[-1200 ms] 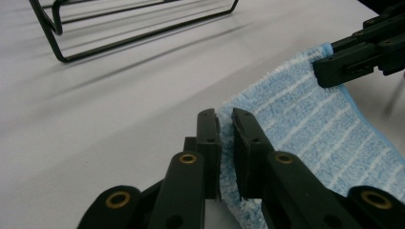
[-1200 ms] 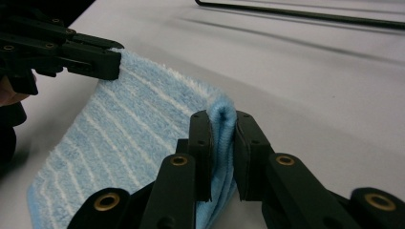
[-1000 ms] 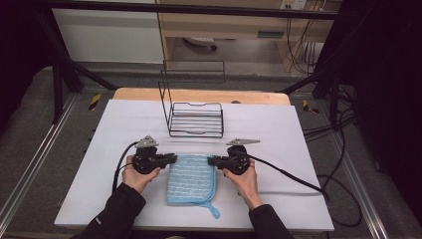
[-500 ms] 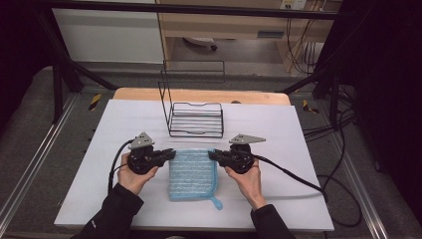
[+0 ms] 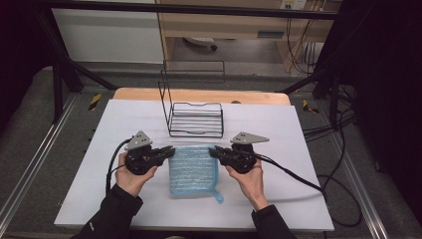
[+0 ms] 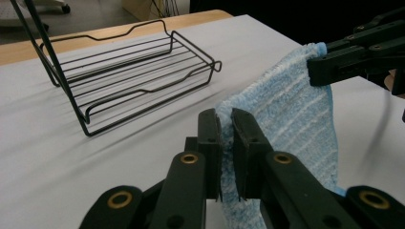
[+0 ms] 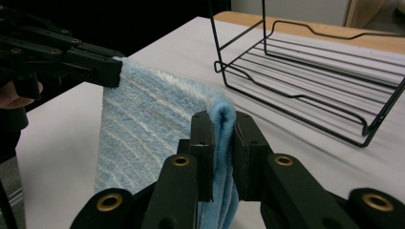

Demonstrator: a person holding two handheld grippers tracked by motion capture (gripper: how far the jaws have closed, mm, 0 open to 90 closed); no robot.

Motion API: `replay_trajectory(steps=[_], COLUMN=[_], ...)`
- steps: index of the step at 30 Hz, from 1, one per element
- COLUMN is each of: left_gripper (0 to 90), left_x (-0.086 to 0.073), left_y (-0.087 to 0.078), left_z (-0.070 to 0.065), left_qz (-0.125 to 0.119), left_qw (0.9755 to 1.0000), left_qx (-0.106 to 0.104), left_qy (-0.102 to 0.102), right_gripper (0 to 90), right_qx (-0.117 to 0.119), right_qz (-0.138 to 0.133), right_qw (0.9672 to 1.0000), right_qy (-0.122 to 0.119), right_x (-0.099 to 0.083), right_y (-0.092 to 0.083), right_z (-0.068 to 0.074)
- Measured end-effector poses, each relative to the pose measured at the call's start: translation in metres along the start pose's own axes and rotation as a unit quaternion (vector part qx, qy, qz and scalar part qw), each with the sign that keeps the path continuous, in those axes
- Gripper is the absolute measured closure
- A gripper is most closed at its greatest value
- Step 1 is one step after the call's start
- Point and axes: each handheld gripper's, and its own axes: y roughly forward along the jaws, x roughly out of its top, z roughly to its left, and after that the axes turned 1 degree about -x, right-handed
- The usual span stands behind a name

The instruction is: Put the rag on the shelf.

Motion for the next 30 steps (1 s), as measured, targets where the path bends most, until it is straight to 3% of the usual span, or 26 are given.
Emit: replay_trajectory(steps=[16,30], left_gripper=[82.9,83.0], left_x=[0.013,0.039], left_y=[-0.012,-0.021], left_z=[-0.009,-0.015], left_qz=[-0.046,-0.103], left_qw=[0.9989,0.9942], left_qx=[0.005,0.011], left_qy=[0.005,0.031], right_gripper=[81.0,81.2], right_qx=[-0.013,-0.037], right_qz=[-0.042,-0.099], right_qw=[0.9987,0.9933], right_qy=[-0.024,-0.046], right_x=[0.014,0.04], right_y=[-0.018,-0.038], right_z=[0.012,0.022])
